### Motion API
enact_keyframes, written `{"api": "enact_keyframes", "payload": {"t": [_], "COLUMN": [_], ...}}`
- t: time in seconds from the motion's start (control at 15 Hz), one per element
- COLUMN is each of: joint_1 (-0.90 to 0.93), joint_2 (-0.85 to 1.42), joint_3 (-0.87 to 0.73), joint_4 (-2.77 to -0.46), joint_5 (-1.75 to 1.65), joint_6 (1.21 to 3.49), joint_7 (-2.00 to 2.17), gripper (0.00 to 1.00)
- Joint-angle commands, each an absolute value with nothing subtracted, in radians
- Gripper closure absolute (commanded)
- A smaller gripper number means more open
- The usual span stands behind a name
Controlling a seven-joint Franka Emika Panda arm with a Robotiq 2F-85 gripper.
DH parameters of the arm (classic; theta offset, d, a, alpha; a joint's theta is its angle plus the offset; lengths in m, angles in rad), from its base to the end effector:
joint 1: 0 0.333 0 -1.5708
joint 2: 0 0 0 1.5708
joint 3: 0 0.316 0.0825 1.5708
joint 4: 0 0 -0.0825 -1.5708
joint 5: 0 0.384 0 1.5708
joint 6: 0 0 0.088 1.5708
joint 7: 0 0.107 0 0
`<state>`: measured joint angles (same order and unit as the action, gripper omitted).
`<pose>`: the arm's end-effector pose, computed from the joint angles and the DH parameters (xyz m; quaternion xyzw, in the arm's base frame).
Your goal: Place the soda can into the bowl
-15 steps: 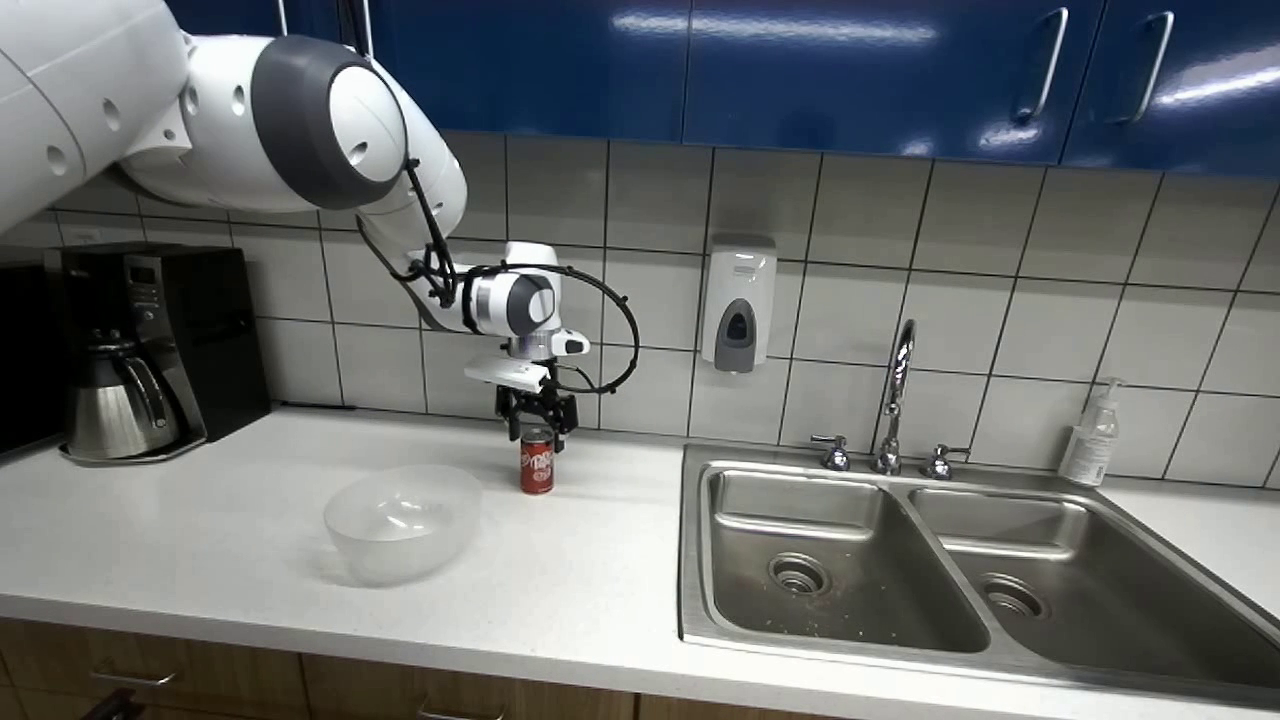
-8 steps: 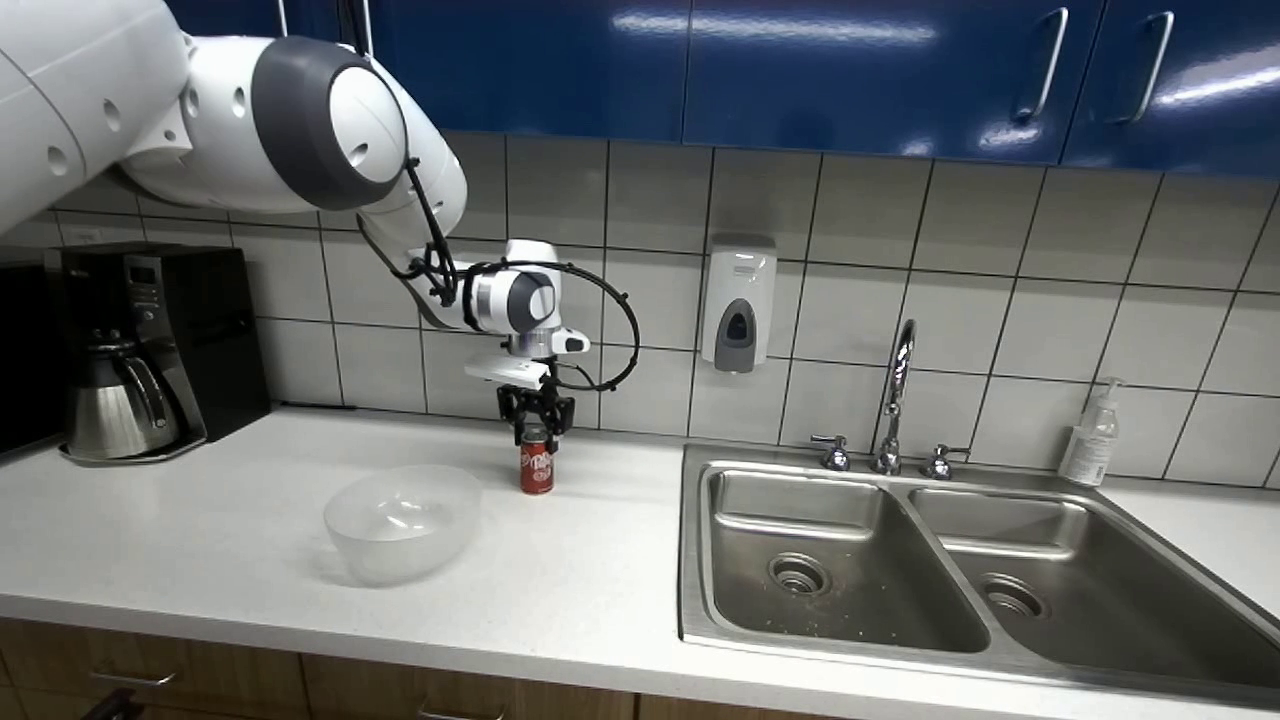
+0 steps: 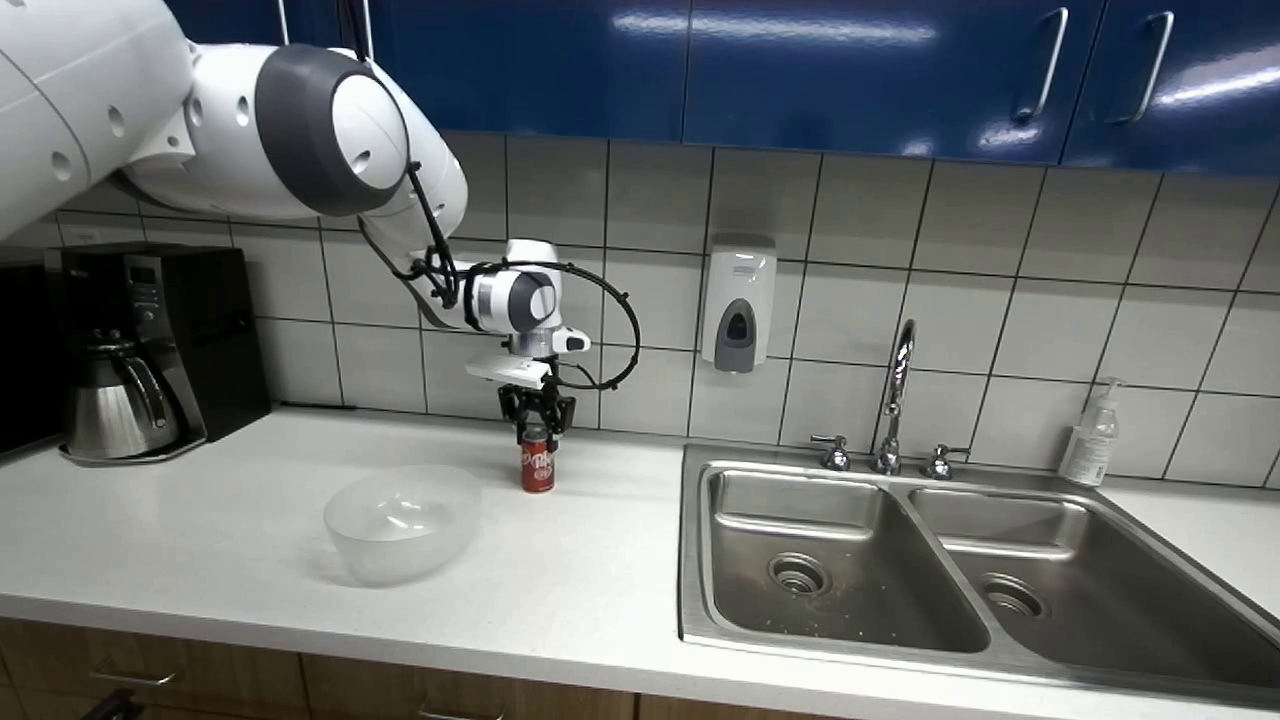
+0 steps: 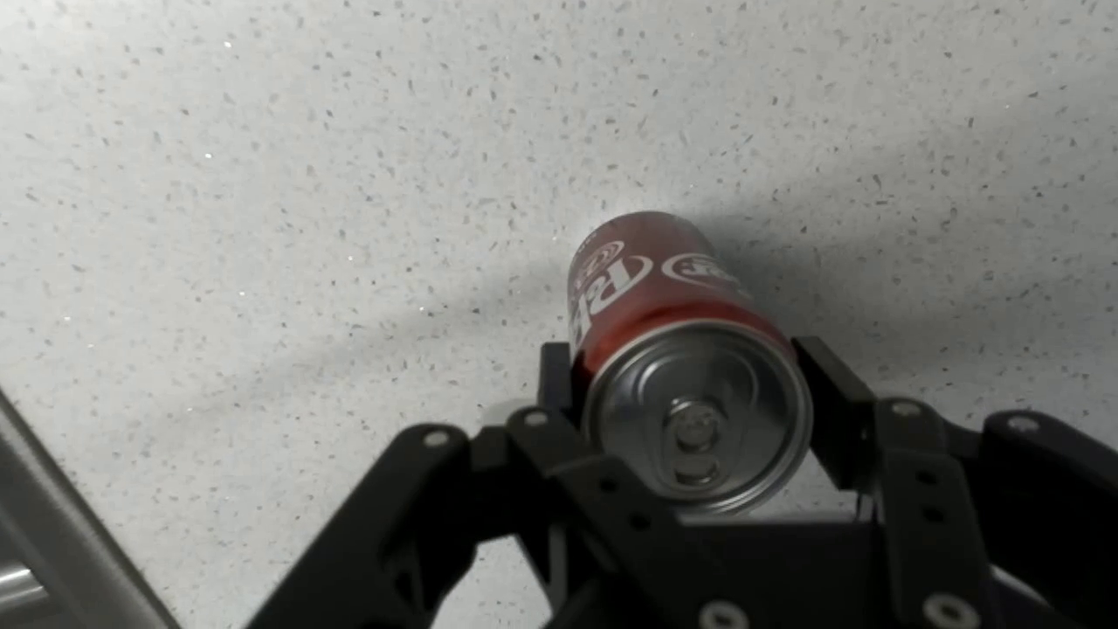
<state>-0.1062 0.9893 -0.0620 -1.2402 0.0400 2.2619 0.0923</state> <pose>0.7466 -0.1132 0.1646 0.9916 -0.1280 0.0167 0.0107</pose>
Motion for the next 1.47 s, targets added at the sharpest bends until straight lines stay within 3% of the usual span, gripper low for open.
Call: {"api": "enact_keyframes", "payload": {"t": [0.0, 1.4], "joint_1": [-0.119, -0.118], "joint_2": [0.925, 0.468], "joint_3": [-0.062, -0.131], "joint_4": [-1.334, -1.881], "joint_5": [0.043, 0.011], "joint_6": [2.29, 2.362], "joint_7": [0.067, 0.064], "gripper": [0.62, 0.62]}}
